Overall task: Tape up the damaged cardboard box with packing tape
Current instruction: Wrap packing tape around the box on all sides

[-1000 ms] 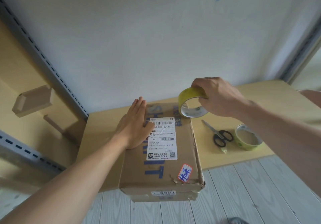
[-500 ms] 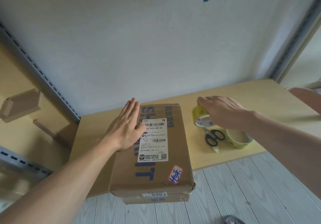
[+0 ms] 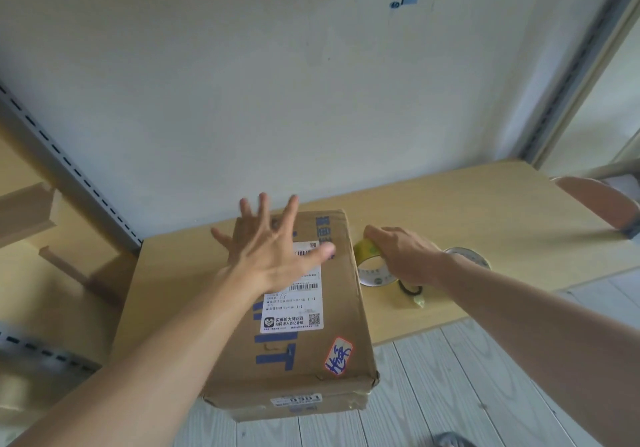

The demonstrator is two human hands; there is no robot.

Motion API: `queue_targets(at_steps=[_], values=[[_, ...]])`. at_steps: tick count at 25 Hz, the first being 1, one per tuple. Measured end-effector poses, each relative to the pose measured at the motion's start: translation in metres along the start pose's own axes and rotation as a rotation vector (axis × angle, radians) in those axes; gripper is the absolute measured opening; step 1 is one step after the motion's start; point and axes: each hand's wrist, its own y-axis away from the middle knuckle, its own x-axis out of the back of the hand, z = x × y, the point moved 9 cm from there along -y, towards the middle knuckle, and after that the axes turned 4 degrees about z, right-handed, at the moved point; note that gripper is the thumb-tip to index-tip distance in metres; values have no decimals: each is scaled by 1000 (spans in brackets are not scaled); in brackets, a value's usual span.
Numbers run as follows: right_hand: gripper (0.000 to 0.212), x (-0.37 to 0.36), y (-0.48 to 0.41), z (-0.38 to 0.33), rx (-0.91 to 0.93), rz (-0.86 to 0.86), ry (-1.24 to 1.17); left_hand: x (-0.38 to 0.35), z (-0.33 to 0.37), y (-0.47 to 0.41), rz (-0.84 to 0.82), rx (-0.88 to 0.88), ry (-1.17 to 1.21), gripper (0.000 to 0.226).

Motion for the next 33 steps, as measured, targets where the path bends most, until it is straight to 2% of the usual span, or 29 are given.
queue_targets(at_steps=[3,5,8,10,14,17,20,24,26,29,31,33], values=[[33,-1,1,1,-9,-9,-15,-19,36,-11,-202,129,106,143],[34,-2,4,1,-4,7,-16,-24,45,-14,-270,209,157,145],[31,2,6,-1,24,90,-120,-16,50,-11,-148,189,173,123],[31,7,10,10,-36,157,-220,-11,49,-10,-67,151,251,116],[13,32,20,25,-111,362,-335,10,19,-7,76,142,492,124],[10,67,20,-5,-22,555,-441,32,-12,1,198,135,803,118],[12,95,14,-36,-23,659,-576,46,-36,9,223,100,985,117],[15,102,6,-82,20,659,-674,56,-77,15,208,84,1116,125],[14,98,-3,-106,35,645,-695,56,-94,20,159,85,1187,121],[12,99,-23,-132,2,631,-751,47,-113,25,109,88,1308,88],[14,95,-33,-147,10,576,-755,48,-122,28,123,59,1271,84],[18,87,-38,-167,71,502,-736,61,-123,25,143,-35,1045,87]])
